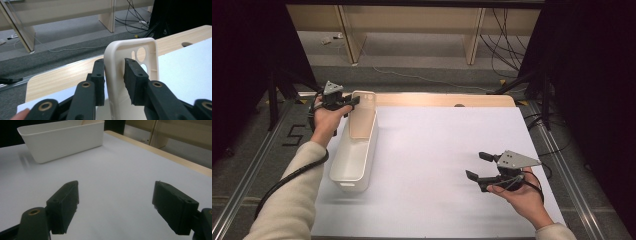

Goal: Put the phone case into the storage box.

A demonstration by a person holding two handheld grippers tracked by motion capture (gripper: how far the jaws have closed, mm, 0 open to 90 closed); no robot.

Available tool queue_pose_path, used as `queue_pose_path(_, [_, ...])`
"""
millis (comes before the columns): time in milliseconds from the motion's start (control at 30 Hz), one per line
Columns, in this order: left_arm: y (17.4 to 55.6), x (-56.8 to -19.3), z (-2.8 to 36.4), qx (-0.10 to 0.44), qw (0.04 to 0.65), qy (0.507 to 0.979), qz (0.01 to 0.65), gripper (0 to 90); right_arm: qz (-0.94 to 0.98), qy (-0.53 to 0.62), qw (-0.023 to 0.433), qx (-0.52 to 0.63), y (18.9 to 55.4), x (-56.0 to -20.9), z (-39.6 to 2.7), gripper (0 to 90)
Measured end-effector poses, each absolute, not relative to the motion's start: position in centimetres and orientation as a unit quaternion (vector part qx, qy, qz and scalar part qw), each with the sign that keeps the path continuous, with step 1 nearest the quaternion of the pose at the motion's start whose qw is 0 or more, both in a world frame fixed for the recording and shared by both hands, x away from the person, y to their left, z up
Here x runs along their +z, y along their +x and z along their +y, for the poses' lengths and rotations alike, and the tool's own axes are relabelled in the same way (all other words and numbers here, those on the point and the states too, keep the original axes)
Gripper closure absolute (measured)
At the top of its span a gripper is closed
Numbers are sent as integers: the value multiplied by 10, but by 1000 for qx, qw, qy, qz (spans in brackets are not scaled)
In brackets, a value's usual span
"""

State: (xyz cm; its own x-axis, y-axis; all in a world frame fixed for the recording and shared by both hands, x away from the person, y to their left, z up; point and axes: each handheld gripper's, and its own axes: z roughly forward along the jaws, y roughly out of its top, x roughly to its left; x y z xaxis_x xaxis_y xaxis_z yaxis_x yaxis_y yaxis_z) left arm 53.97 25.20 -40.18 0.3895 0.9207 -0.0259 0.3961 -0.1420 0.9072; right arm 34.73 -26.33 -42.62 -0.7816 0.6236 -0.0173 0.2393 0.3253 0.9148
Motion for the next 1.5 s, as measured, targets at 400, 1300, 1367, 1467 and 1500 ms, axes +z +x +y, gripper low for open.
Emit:
queue_pose_path(400, [543, -404, 247, 300, 435, 707, 470, 634, 793, 272, 186, 512, 347, -427, -263, 224])
queue_pose_path(1300, [537, -388, 252, 322, 448, 675, 490, 620, 792, 273, 186, 513, 347, -426, -263, 225])
queue_pose_path(1367, [534, -387, 256, 328, 436, 667, 508, 721, 792, 273, 186, 513, 347, -426, -263, 225])
queue_pose_path(1467, [532, -387, 260, 341, 416, 657, 528, 875, 793, 273, 187, 512, 347, -426, -263, 225])
queue_pose_path(1500, [532, -388, 261, 341, 414, 656, 531, 896, 792, 272, 187, 513, 347, -426, -263, 225])
